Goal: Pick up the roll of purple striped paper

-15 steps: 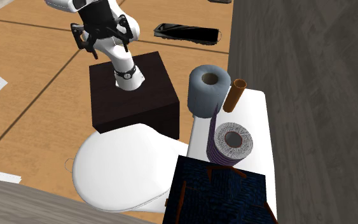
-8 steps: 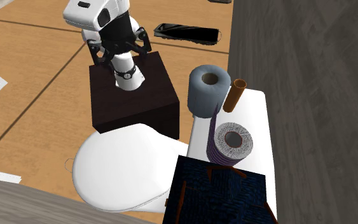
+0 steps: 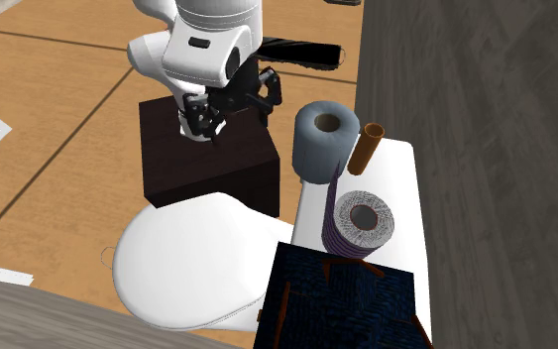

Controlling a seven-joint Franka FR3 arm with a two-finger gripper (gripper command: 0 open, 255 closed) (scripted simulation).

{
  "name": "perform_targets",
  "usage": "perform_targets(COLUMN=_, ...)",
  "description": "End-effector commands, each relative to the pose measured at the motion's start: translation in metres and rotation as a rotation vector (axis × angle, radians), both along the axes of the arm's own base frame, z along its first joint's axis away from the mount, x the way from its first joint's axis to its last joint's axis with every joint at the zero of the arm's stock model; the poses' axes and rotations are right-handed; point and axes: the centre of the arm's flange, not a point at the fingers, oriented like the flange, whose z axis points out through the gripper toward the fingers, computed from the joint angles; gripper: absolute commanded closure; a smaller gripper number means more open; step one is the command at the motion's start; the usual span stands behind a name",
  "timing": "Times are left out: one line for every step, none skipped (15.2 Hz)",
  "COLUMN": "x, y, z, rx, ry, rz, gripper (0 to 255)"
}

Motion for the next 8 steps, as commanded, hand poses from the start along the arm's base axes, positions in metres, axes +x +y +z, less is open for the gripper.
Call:
perform_targets(x=0.024, y=0.011, z=0.003, rx=0.002, ry=-0.002, rz=0.016, gripper=0)
perform_targets(x=0.035, y=0.018, z=0.003, rx=0.003, ry=-0.003, rz=0.023, gripper=0)
perform_targets(x=0.045, y=0.025, z=0.003, rx=0.004, ry=-0.004, rz=0.031, gripper=0)
perform_targets(x=0.056, y=0.032, z=0.003, rx=0.004, ry=-0.005, rz=0.039, gripper=0)
perform_targets(x=0.067, y=0.040, z=0.003, rx=0.005, ry=-0.007, rz=0.046, gripper=0)
perform_targets(x=0.078, y=0.047, z=0.003, rx=0.006, ry=-0.008, rz=0.054, gripper=0)
perform_targets(x=0.088, y=0.054, z=0.003, rx=0.007, ry=-0.009, rz=0.062, gripper=0)
perform_targets(x=0.099, y=0.062, z=0.003, rx=0.007, ry=-0.010, rz=0.069, gripper=0)
